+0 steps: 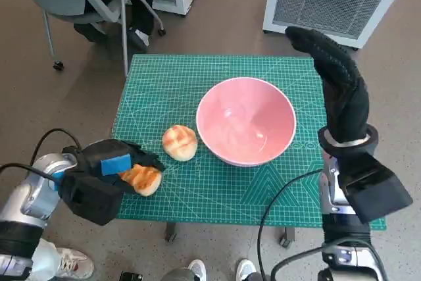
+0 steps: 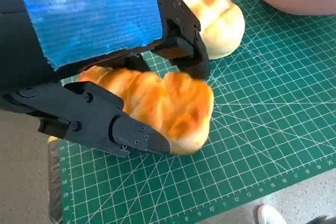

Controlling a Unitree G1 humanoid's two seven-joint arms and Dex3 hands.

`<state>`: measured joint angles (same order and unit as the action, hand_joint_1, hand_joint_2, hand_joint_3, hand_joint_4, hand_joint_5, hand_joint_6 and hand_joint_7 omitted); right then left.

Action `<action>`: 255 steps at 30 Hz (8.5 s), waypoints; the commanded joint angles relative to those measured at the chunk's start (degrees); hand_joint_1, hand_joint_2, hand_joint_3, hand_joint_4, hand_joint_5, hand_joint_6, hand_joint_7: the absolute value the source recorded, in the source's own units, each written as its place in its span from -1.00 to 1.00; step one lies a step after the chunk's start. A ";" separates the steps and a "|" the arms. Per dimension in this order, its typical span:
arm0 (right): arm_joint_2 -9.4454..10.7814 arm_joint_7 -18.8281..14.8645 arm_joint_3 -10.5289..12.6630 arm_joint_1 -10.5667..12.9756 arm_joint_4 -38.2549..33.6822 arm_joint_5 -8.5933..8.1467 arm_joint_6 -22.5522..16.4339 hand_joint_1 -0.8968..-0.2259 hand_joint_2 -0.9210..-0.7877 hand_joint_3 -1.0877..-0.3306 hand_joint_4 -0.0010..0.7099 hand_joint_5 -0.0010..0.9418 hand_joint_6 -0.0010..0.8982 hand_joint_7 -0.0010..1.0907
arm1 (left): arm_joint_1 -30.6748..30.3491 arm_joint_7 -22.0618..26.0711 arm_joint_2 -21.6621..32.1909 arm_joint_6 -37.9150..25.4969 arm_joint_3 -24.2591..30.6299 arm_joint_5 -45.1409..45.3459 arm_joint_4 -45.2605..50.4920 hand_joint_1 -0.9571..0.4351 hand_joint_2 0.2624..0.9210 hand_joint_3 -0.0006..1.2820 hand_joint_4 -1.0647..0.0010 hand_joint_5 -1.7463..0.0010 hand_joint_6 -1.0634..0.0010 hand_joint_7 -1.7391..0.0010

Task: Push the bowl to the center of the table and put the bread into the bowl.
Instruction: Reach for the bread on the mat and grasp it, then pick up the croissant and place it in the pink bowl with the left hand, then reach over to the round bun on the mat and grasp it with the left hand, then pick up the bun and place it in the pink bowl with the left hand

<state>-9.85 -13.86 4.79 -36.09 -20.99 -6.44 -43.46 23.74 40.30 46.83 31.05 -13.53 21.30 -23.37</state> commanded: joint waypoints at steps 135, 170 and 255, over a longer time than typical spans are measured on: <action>-1.28 -0.34 0.86 5.16 5.24 -2.02 3.12 -0.04 -1.00 -0.09 -0.19 -0.99 -1.00 0.29 | 14.82 -6.59 -9.70 0.88 -0.03 -3.16 -11.46 0.19 0.80 -0.99 0.37 0.99 0.16 0.98; -1.51 0.94 1.41 6.91 7.35 0.33 3.66 -0.02 -1.00 -0.11 -0.20 -1.00 -1.00 0.24 | 23.51 -15.00 -20.54 -7.14 -10.37 8.75 -32.69 0.35 1.00 -0.86 -0.22 0.35 -0.22 0.39; -1.77 2.37 2.25 5.74 9.38 0.76 5.03 -0.05 -1.00 -0.04 -0.14 -0.98 -0.99 0.29 | 32.12 -7.06 -27.75 1.49 -1.14 -9.86 -17.81 0.10 0.86 -0.96 0.69 0.98 0.38 0.98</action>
<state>-11.22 -11.99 6.82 -30.61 -11.21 -6.36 -38.94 55.24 32.55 20.44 31.09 -17.72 16.25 -40.00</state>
